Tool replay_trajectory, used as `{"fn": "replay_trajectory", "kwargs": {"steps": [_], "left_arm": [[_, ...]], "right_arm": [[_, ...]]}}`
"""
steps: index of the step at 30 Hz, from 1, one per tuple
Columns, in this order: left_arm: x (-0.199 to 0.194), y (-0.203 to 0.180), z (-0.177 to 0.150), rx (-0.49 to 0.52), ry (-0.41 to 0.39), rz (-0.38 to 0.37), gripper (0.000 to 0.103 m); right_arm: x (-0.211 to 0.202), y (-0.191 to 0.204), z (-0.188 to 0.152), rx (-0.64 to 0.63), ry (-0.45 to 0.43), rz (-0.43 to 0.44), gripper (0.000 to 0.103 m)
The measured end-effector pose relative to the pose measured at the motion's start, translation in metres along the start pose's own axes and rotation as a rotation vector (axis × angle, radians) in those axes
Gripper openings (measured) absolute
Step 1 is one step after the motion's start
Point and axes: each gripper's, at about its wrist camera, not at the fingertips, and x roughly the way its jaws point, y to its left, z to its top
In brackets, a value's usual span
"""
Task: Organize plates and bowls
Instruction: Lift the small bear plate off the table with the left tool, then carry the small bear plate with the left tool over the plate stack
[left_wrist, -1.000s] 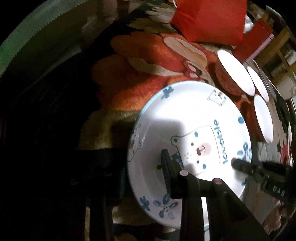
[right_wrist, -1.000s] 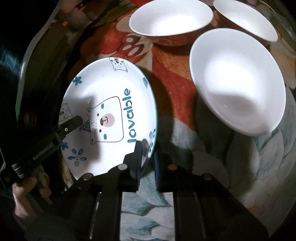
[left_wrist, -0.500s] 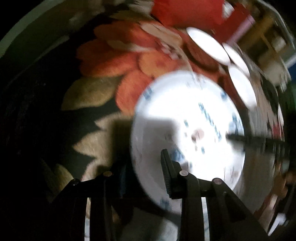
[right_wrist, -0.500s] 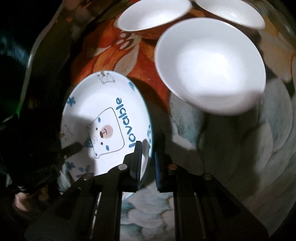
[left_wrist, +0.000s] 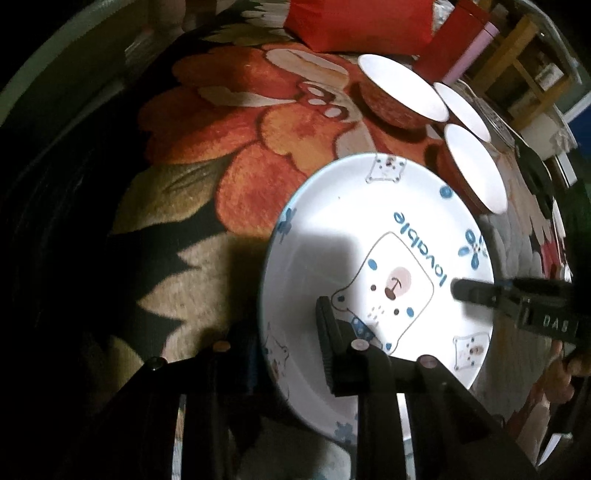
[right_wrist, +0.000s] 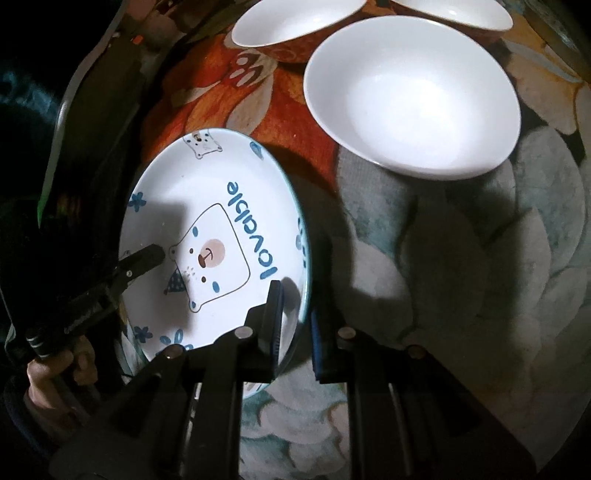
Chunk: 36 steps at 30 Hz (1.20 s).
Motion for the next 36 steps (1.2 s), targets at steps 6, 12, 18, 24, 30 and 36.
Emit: {"fn": "replay_trajectory", "kwargs": {"steps": [6,12,18,24,30,36], "left_arm": [[-0.024,-0.014,-0.005,0.001,-0.013,-0.027,0.027],[-0.048,-0.059,0.006,0.055,-0.046,-0.058,0.027],[-0.056,-0.131,0.013,0.143,-0.061,-0.112,0.027],[-0.044,-0.203,0.015,0.241,-0.048,-0.159,0.027],[-0.030,-0.275,0.010,0.312,-0.020,-0.191,0.027],[-0.018,-0.340,0.002,0.394,0.004,-0.234,0.027]], "right_arm": [[-0.026,0.007,0.001,-0.075,0.003,-0.014,0.013],[-0.069,-0.003,-0.005,-0.120,-0.005,-0.042,0.013],[-0.118,-0.052,-0.035,-0.016,-0.034,-0.068,0.013],[-0.156,-0.111,-0.073,0.106,-0.081,-0.081,0.013],[-0.185,-0.161,-0.107,0.191,-0.132,-0.108,0.013],[-0.215,-0.206,-0.142,0.277,-0.177,-0.152,0.013]]}}
